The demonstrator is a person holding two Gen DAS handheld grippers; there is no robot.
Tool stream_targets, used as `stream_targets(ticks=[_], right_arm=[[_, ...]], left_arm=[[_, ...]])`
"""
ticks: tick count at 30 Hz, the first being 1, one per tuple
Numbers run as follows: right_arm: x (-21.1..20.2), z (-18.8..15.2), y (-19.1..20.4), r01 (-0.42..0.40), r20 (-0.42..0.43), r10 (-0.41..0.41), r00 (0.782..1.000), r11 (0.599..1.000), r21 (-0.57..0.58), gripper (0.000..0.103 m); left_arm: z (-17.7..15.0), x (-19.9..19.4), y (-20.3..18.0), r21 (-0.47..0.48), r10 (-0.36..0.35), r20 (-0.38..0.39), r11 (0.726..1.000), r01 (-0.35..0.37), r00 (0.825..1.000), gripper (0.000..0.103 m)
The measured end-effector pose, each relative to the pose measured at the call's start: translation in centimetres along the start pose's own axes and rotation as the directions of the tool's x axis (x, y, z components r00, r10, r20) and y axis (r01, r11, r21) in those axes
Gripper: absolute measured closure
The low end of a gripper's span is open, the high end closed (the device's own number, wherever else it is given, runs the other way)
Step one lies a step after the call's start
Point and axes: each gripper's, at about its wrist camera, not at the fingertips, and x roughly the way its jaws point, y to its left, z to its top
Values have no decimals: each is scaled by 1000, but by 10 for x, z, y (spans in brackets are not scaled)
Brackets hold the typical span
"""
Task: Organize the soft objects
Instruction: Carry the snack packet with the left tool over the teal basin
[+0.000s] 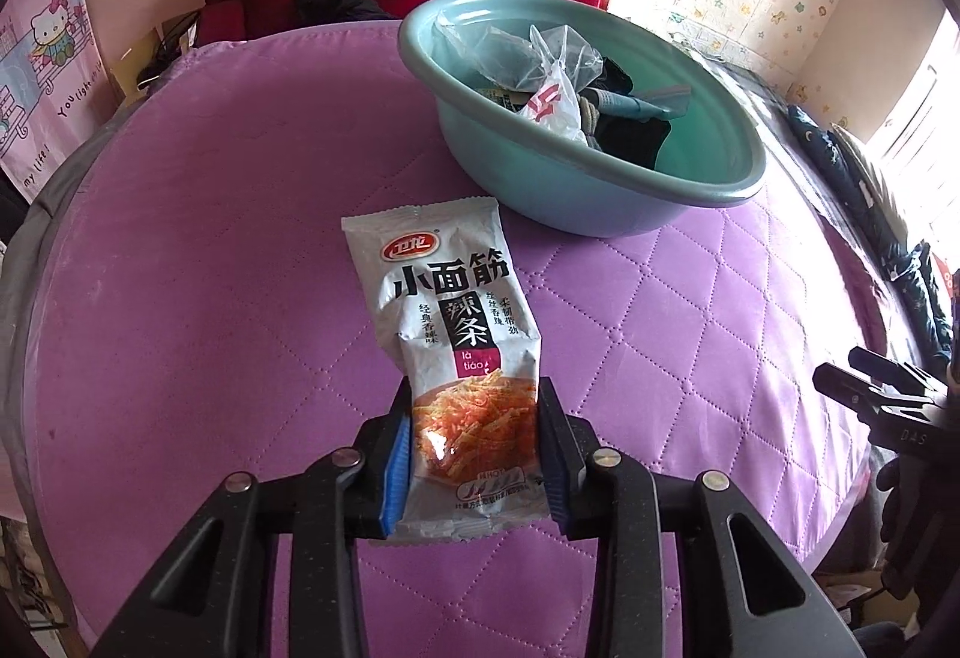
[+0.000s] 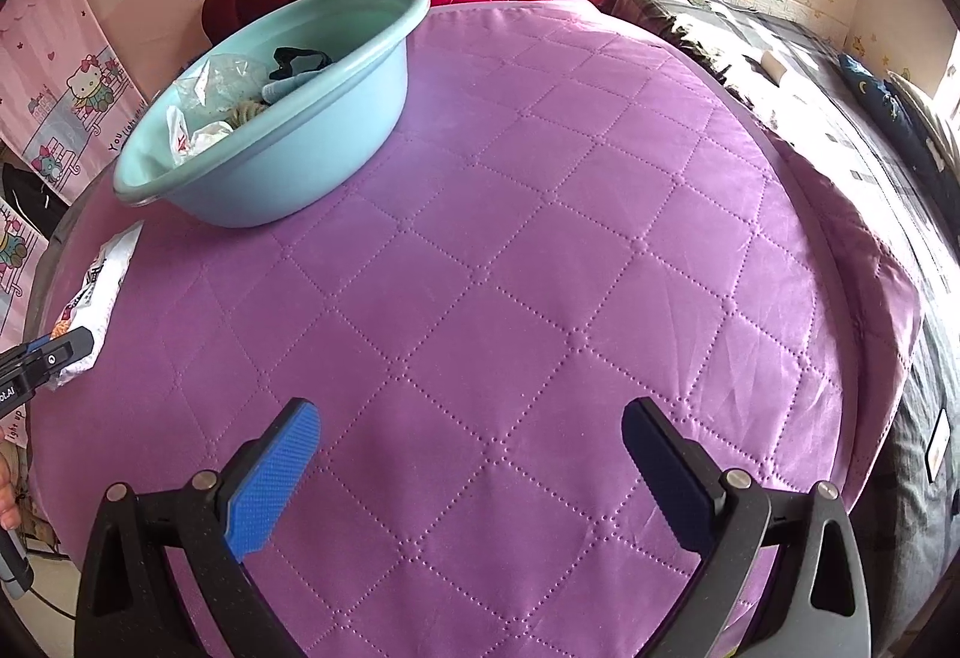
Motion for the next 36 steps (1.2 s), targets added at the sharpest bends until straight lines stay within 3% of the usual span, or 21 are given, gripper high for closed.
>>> stream_targets(ticks=[9, 18, 36], right_arm=[[-10, 10, 9, -3, 29, 4, 1000, 1000, -15, 0], [-19, 15, 17, -5, 52, 6, 999, 1000, -28, 0], [-40, 14, 16, 23, 75, -23, 997, 1000, 1, 0]], left_arm=[[16, -34, -2, 10, 19, 29, 1000, -19, 999, 64], [45, -62, -14, 61, -10, 81, 998, 5, 997, 64], [117, -42, -71, 219, -118, 114, 972, 91, 986, 64]])
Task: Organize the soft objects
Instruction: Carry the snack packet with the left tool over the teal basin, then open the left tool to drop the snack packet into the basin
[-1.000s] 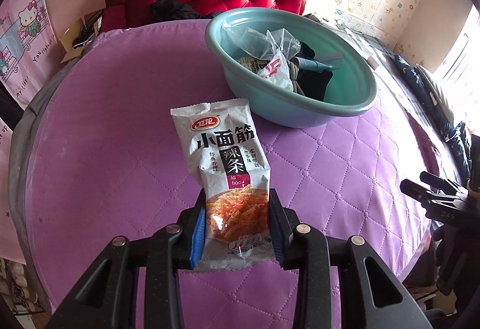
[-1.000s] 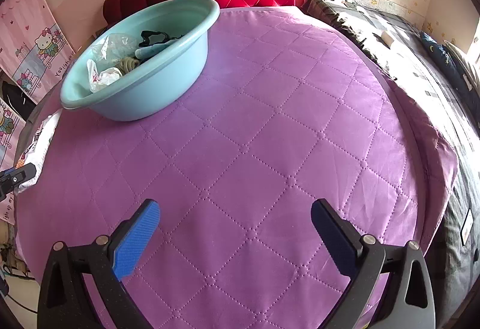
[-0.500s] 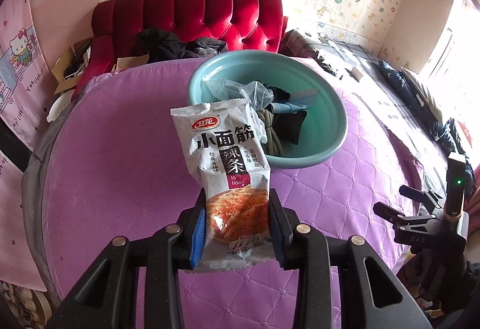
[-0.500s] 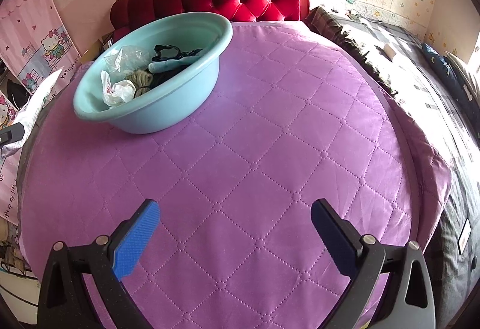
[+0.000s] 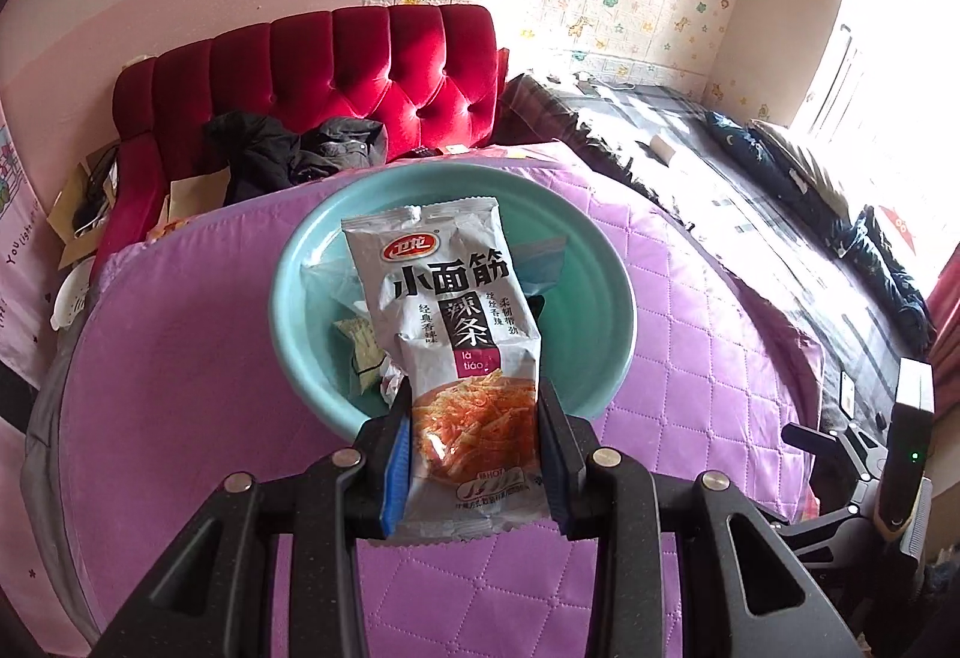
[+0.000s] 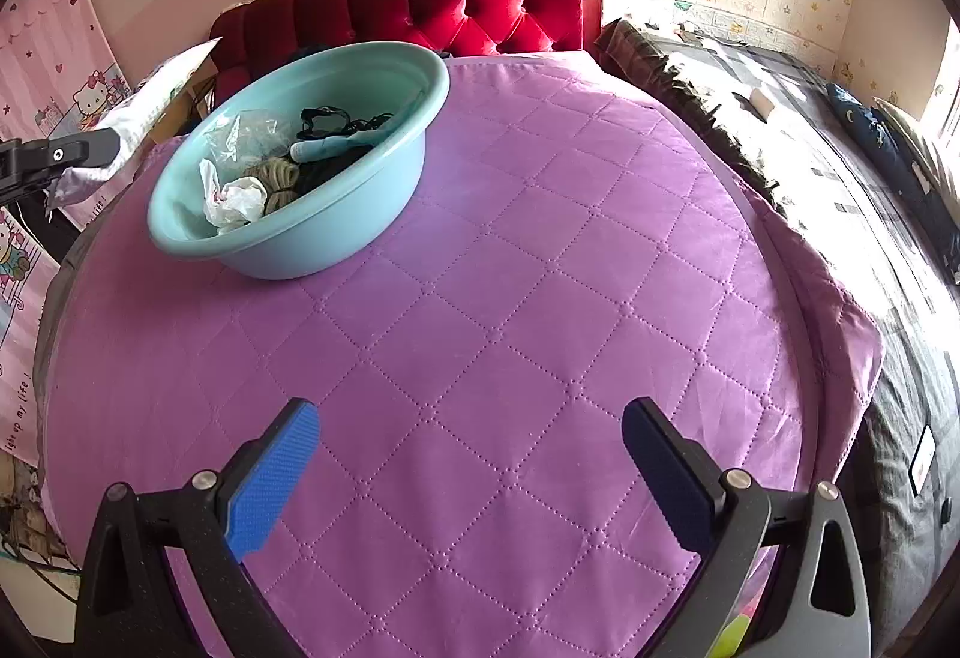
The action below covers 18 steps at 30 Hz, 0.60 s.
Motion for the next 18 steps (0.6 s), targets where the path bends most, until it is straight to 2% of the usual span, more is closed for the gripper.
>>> stream_targets(ticks=[9, 18], right_arm=[[-7, 1, -4, 16, 9, -16, 1000, 1000, 10, 0], [-11, 5, -3, 18, 18, -18, 1000, 1000, 1, 0]], left_arm=[[26, 43, -18, 59, -3, -26, 998, 5, 1000, 64], [38, 75, -23, 77, 11, -63, 997, -6, 998, 62]])
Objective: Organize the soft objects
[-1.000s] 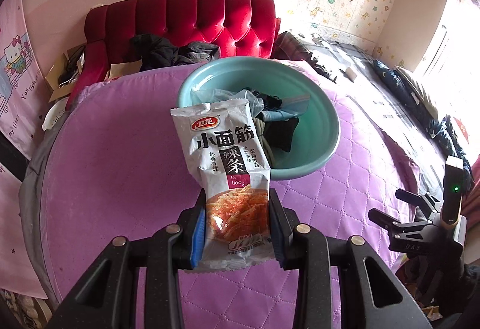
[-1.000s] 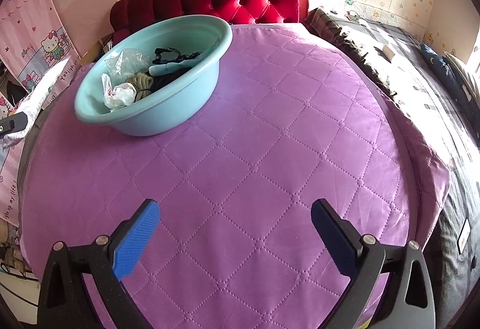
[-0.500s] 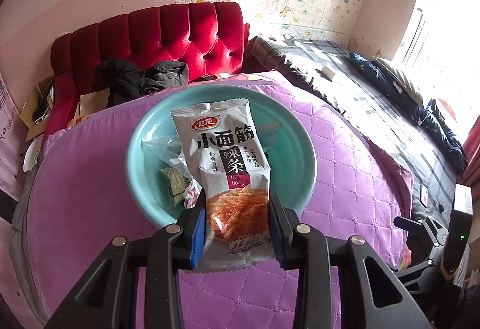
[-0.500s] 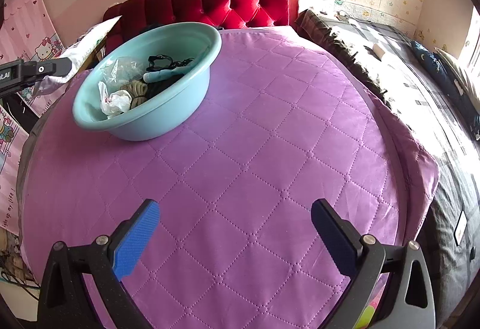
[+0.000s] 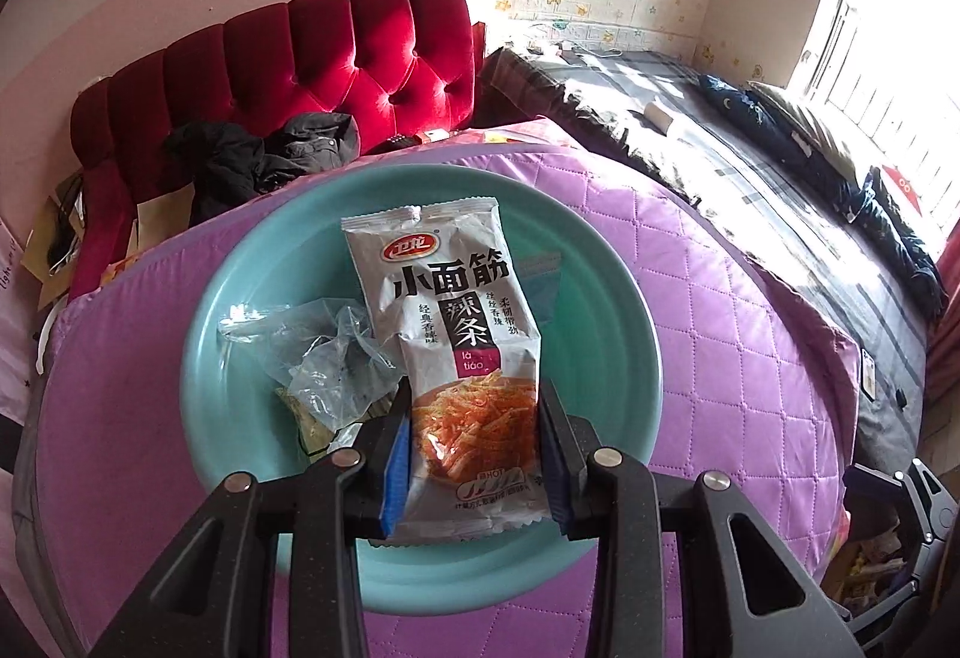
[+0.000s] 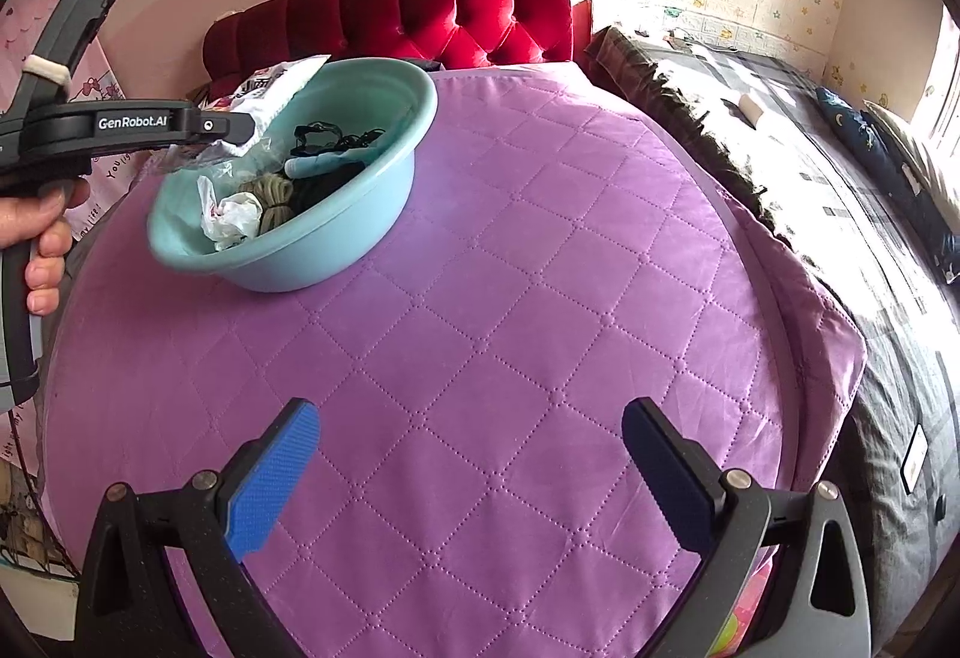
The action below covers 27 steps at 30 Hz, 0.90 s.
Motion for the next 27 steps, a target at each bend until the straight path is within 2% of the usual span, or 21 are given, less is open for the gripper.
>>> stream_targets(ticks=[1, 3, 4, 5, 14, 27], right_arm=[[-1, 1, 0, 1, 2, -1, 1000, 1000, -2, 0], [-2, 3, 0, 0, 6, 0, 1000, 1000, -5, 0], [-2, 4, 0, 1, 9, 0, 1000, 1000, -7, 0], [-3, 6, 0, 1, 10, -1, 1000, 1000, -8, 0], [-9, 17, 11, -11, 27, 12, 1000, 999, -44, 0], [-23, 30, 33, -10, 21, 12, 1000, 995, -99, 0]], left_arm=[[1, 2, 0, 1, 9, -6, 1000, -9, 1000, 60], [-1, 2, 1, -9, 24, -7, 1000, -25, 1000, 40], [-1, 2, 2, -15, 35, -9, 999, -35, 999, 12], [-2, 2, 3, -21, 52, -8, 998, -52, 999, 0], [-33, -19, 12, -36, 129, -19, 991, -130, 991, 0], [-101, -70, 18, -85, 182, -9, 980, -182, 983, 0]])
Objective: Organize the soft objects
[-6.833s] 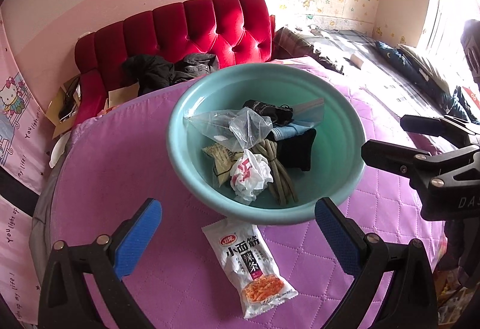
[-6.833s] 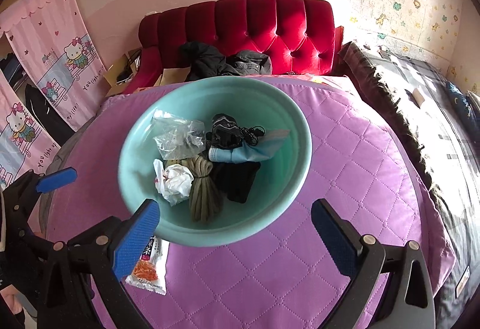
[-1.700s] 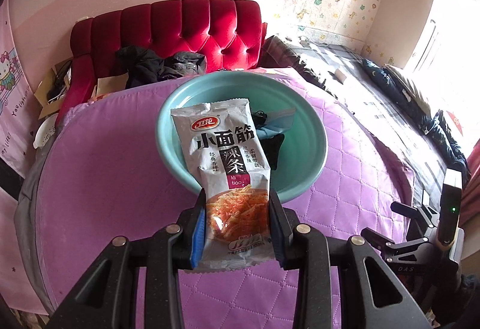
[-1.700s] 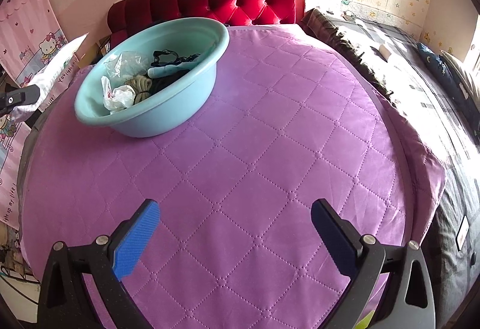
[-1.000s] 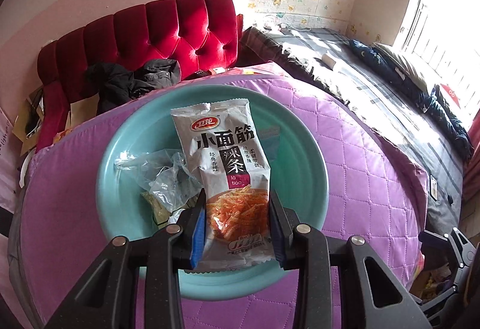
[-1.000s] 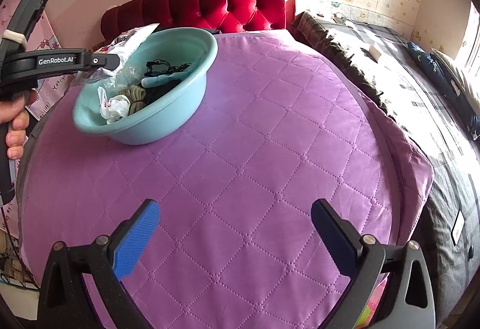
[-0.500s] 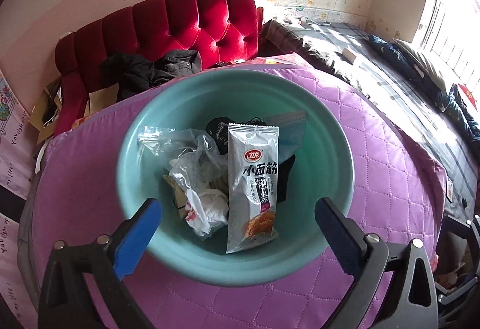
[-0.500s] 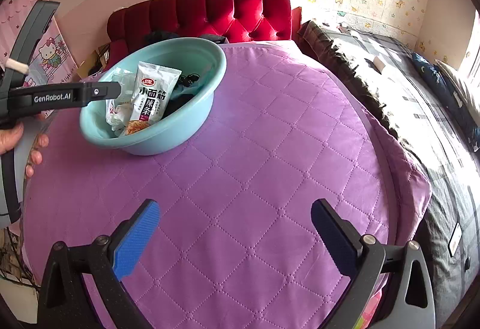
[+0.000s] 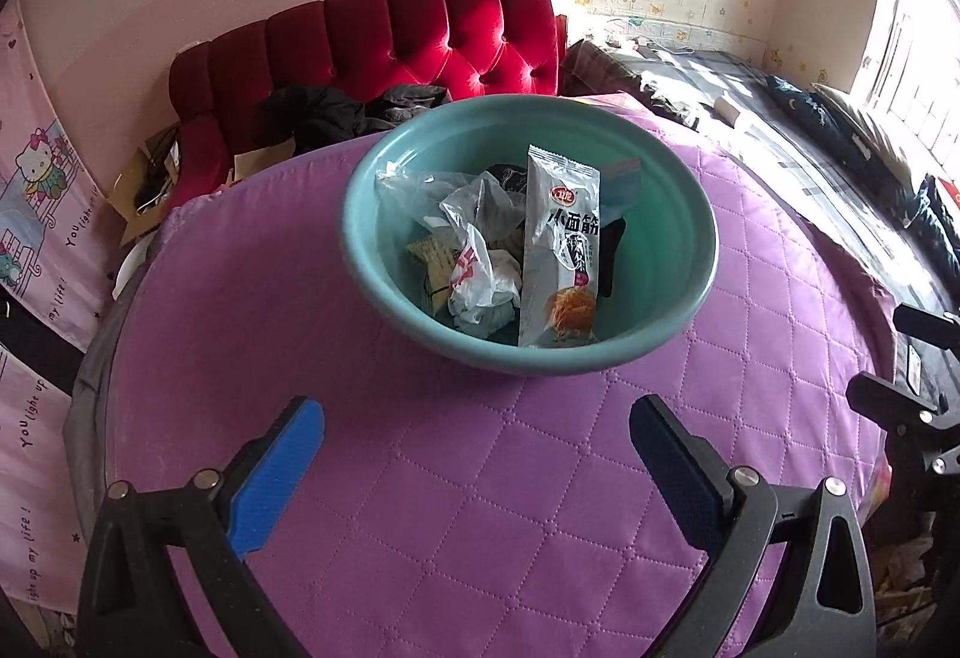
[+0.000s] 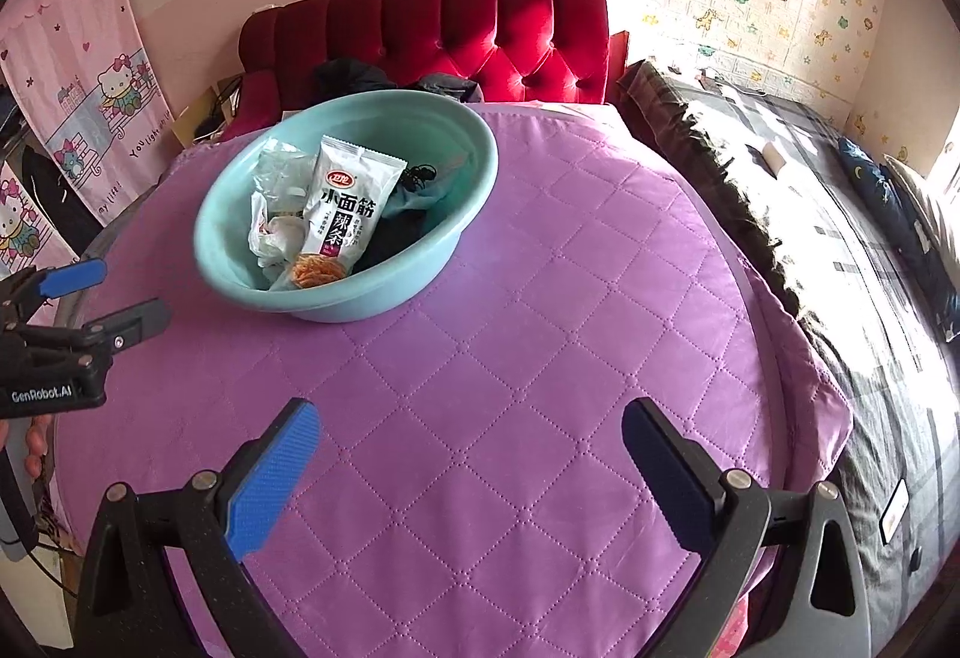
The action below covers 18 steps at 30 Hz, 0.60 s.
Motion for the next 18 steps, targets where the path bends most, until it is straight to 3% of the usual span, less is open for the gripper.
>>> stream_targets(ticks=[9, 18], right_arm=[[-19, 2, 28, -3, -34, 1, 999, 999, -49, 0], [-33, -2, 65, -34, -13, 32, 999, 990, -138, 0]], left_arm=[[-35, -24, -7, -4, 42, -40, 999, -42, 998, 0], [-52, -44, -19, 6, 20, -54, 1000, -19, 998, 0]])
